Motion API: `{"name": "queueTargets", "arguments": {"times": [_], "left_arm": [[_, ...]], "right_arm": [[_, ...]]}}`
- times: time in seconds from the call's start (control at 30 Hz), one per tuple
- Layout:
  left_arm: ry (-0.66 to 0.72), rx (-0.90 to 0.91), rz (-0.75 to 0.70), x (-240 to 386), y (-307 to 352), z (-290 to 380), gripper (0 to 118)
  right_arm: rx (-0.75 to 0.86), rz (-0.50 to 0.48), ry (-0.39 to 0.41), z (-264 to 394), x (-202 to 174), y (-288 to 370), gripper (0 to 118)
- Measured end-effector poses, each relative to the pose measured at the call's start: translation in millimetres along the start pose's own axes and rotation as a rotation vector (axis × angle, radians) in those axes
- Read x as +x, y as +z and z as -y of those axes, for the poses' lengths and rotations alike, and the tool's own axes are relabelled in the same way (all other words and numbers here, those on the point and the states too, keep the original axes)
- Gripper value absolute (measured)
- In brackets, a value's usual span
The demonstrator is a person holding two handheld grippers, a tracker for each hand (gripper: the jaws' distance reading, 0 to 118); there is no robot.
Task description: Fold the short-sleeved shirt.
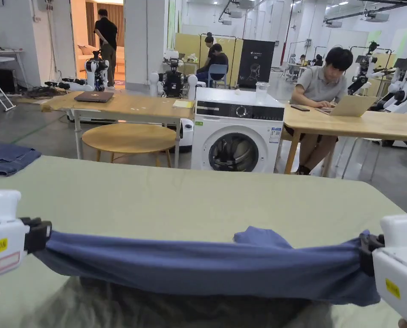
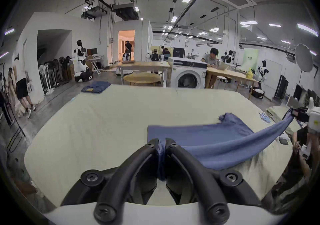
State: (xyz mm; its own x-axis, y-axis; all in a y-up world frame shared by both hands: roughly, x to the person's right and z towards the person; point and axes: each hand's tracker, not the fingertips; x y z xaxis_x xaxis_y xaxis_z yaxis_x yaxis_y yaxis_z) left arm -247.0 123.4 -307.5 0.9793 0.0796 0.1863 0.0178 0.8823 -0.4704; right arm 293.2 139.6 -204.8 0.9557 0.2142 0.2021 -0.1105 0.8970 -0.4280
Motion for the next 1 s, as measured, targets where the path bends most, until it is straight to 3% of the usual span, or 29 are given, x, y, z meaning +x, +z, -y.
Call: {"name": "queueTargets", "arguments": {"times": [0.13, 0.37, 0.57, 0.73, 0.8, 0.87, 1.0], "left_arm": [[0.014, -0.108, -0.003, -0.6, 4.3, 60.4, 2], [0.056, -0.279, -0.011, -1.9, -8.2, 139.8, 2], [0.072, -0.398, -0.015, -9.2, -31.5, 166.5, 2], [0.044, -0.459, -0.013, -8.3, -44.5, 177.7, 2], [0.048, -0.462, -0.017, -14.6, -50.9, 178.6, 12], [0.060, -0.467, -0.027, -16.1, -49.0, 169.5, 34], [0.089, -0.401, -0.016, -14.8, -33.9, 148.0, 44]], "right_arm": [[-0.120, -0.032, -0.022, 50.0, -7.9, 5.8, 2], [-0.369, -0.064, 0.007, 131.5, -12.0, -12.3, 2], [-0.556, -0.106, 0.033, 175.2, -17.2, -43.8, 3], [-0.587, -0.116, 0.014, 190.5, -18.4, -57.1, 8], [-0.579, -0.100, 0.020, 183.2, -18.6, -57.5, 33], [-0.537, -0.051, 0.036, 171.1, -17.0, -49.3, 62], [-0.420, -0.051, 0.002, 139.8, -17.4, -36.4, 65]]}}
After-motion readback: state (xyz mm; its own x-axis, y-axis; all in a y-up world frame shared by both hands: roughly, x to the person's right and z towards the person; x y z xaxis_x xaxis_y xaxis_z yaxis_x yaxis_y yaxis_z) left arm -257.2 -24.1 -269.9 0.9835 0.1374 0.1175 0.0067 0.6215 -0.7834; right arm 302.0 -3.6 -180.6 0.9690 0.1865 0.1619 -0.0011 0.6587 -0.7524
